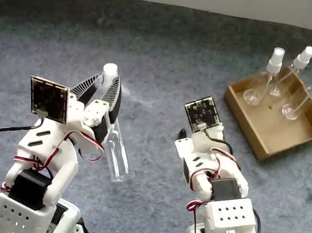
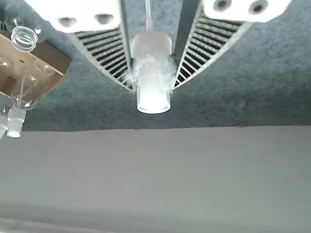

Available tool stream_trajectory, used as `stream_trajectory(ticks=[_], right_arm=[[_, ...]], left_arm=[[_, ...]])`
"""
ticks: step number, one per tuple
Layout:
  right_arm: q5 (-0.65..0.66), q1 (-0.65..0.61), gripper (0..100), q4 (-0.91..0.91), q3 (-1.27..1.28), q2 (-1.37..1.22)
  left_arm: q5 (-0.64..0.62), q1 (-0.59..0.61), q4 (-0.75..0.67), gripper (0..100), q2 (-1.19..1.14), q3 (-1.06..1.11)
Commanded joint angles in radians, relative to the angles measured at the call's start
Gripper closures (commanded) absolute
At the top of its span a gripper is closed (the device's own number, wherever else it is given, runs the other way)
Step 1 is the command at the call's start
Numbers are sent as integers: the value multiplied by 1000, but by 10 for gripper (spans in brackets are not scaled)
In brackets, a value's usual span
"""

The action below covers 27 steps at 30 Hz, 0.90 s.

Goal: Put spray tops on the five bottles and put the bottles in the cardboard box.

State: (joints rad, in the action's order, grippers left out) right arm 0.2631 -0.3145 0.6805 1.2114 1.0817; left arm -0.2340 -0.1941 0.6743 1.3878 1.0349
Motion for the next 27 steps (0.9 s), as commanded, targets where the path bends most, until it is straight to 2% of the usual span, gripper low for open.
stream_trajectory(ticks=[1,4,11,14,20,23,27], right_arm=[[6,10,789,24,-16,-2],[6,10,789,136,-50,-67],[5,15,789,295,-357,-381],[5,15,789,302,-437,-495],[5,10,789,305,-518,-670],[6,-5,789,303,-529,-717],[12,-85,789,298,-529,-746]], left_arm=[[-9,-16,51,995,15,-8],[-9,-16,75,995,15,-8],[-11,-16,176,995,16,-8],[-8,15,206,995,16,-8],[-8,162,206,995,16,-7],[-8,179,209,995,16,-5],[-8,179,209,995,16,-5]])
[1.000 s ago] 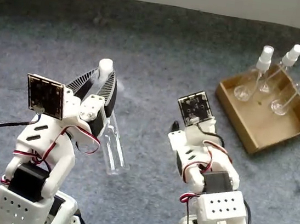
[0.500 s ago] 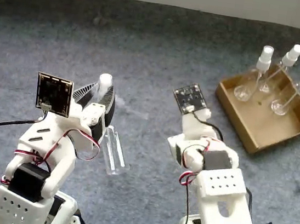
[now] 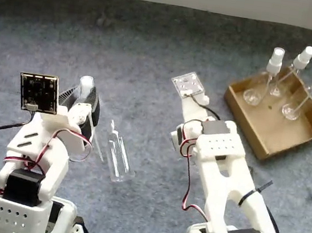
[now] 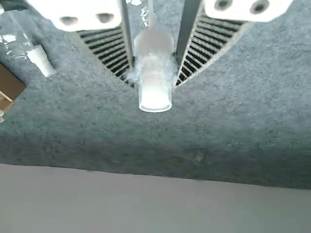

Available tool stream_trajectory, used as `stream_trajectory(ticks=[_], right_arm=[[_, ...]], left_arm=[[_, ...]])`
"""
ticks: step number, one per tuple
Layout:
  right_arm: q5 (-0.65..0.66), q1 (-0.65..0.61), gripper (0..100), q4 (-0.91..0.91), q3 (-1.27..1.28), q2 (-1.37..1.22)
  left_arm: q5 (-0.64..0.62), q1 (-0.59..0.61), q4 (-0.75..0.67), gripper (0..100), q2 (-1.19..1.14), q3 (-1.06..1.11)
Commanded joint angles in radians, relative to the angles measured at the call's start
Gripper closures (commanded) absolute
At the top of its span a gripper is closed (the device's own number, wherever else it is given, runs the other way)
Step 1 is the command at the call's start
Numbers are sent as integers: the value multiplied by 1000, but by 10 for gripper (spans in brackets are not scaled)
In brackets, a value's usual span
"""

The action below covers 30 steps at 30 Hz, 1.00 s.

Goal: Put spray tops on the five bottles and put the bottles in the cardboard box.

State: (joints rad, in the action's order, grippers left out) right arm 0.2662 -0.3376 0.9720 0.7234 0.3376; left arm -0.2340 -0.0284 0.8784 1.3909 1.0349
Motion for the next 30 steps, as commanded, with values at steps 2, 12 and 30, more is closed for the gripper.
stream_trajectory(ticks=[2,12,30], right_arm=[[9,-105,789,7,-41,-15],[60,-111,754,73,-107,-182],[91,-104,683,229,-219,-188]], left_arm=[[-8,13,6,995,13,-5],[-6,15,44,995,13,45],[-6,15,46,995,13,51]])
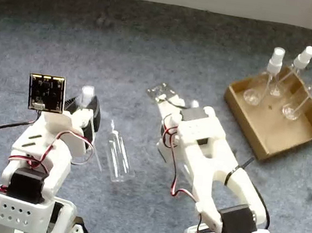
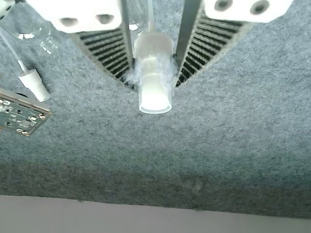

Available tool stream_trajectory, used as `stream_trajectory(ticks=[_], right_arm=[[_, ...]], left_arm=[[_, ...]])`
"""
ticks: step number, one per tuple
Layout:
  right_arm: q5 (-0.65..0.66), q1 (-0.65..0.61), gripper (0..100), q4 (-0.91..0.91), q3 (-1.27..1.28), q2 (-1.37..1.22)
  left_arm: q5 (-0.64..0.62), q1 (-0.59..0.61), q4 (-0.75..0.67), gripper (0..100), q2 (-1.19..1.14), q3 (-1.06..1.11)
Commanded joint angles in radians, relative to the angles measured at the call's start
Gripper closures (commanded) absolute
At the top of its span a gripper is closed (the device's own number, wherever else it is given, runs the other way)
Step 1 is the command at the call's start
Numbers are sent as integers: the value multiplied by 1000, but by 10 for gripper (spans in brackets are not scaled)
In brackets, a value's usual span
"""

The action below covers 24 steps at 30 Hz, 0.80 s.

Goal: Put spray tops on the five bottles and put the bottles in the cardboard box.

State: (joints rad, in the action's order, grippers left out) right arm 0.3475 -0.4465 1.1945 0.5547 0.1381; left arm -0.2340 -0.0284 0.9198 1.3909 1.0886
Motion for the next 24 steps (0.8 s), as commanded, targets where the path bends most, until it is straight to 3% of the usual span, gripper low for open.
stream_trajectory(ticks=[1,11,16,24], right_arm=[[9,13,683,5,-50,10],[5,44,685,-44,4,2],[5,39,756,-81,13,-5],[12,38,760,-128,44,-7]], left_arm=[[-6,15,5,995,13,2],[-6,15,0,995,13,31],[-6,15,0,995,13,31],[-6,15,0,995,13,33]])
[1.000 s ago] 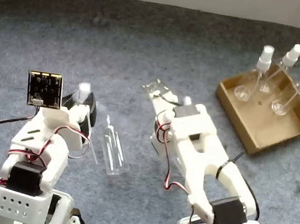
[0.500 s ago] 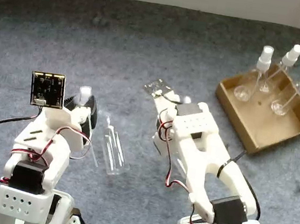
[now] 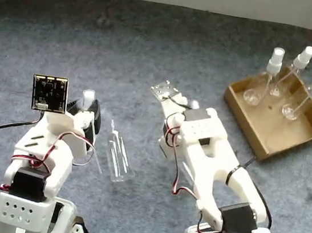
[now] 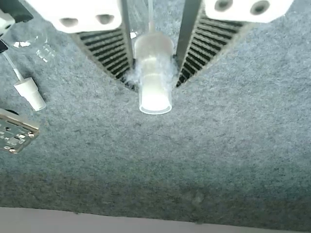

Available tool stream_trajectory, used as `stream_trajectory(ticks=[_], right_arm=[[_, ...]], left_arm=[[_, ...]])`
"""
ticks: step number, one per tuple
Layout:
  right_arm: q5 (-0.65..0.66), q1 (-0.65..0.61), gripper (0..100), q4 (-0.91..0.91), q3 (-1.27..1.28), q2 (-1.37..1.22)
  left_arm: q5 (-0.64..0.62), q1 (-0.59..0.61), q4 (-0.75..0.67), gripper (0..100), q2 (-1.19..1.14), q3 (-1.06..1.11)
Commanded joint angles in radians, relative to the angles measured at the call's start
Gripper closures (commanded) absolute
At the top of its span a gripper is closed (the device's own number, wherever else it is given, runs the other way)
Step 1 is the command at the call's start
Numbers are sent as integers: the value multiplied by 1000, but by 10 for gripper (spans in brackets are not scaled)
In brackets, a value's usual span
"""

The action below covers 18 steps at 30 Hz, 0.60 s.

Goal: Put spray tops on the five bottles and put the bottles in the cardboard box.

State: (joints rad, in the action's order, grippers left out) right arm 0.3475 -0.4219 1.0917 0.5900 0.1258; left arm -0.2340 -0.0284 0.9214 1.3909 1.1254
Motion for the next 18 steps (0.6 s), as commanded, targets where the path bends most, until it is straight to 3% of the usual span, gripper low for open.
stream_trajectory(ticks=[1,18], right_arm=[[12,13,760,-27,18,5],[14,-30,768,-27,42,2]], left_arm=[[-6,15,-2,995,13,-4],[-8,13,3,995,13,-4]])
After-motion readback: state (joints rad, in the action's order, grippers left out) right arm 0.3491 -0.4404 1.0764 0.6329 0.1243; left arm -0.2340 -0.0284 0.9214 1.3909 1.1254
